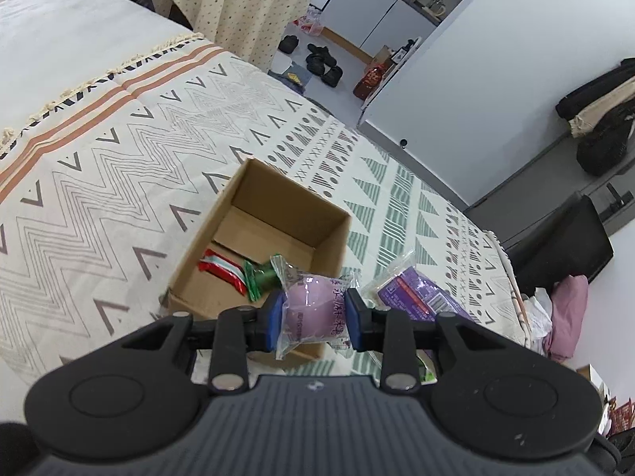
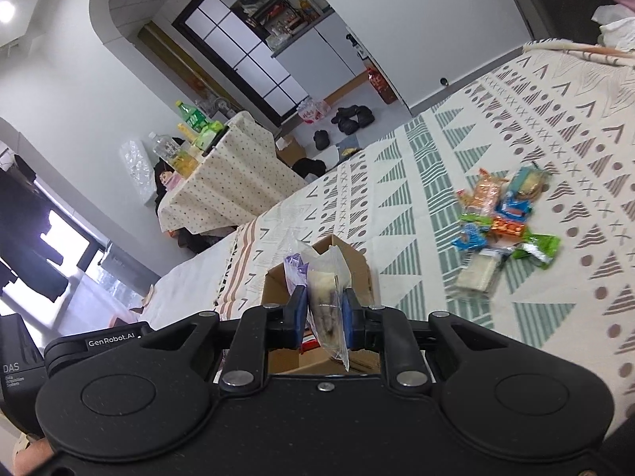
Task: Organize snacks
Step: 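Carry both snacks over the box and open both tools to release them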
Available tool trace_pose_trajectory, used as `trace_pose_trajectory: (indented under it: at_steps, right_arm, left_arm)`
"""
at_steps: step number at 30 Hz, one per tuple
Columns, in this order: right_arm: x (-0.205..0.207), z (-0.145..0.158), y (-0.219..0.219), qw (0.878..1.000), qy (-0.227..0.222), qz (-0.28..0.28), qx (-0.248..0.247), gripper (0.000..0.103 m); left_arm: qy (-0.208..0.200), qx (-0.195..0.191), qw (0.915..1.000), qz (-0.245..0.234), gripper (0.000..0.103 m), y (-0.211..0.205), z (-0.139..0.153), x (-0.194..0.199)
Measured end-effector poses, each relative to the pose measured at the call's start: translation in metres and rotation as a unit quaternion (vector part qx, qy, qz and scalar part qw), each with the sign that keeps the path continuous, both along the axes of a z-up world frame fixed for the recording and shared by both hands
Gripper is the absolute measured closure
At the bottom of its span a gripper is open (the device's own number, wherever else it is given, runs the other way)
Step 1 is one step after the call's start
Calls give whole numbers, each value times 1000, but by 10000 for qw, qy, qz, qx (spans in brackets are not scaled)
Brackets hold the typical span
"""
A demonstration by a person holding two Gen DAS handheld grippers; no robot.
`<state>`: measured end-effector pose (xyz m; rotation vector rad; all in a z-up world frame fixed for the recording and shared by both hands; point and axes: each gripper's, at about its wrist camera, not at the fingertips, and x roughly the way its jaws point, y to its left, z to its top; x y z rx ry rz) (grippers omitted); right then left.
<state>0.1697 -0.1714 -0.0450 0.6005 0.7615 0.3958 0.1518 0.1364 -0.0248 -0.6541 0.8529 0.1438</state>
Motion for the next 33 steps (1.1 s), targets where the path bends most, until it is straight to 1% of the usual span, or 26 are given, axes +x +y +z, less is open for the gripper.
trace_pose_trajectory:
  at_steps: [6,13,22,25,27,29,31,32,33]
  right_arm:
    - [26,-8,31,9997,171,143,-28,85]
    - [52,-15,60,9992,348,203,-75,85]
    - [79,-27,84,9984,535,152,-112,85]
    - [87,-31,91,9981,601,126,-103,85]
    - [92,-32,95,9979,624,132,-85,85]
    - [96,-33,100,9979,629,162,-48,85]
    - [100,-34,103,9976,664,178,8,85]
    - [102,-34,105,9977,651,196,32,85]
    - [103,-34,106,9978,623,209,47,85]
  left_arm:
    - [193,-89,9998,18,71,26,-18,27]
    - [456,-159,9988,2,71,44,-39,52]
    - [553,-191,9983,-31,71,50,-53,82]
    - [531,-94,9985,52,71,52,-53,88]
    - [409,-10,9991,72,67,53,-51,91]
    - [446,41,9989,106,61,54,-49,93]
    - [470,68,9988,150,47,54,-48,94]
    - [469,99,9987,182,44,55,-48,94]
    - [476,148,9985,220,38,54,-47,93]
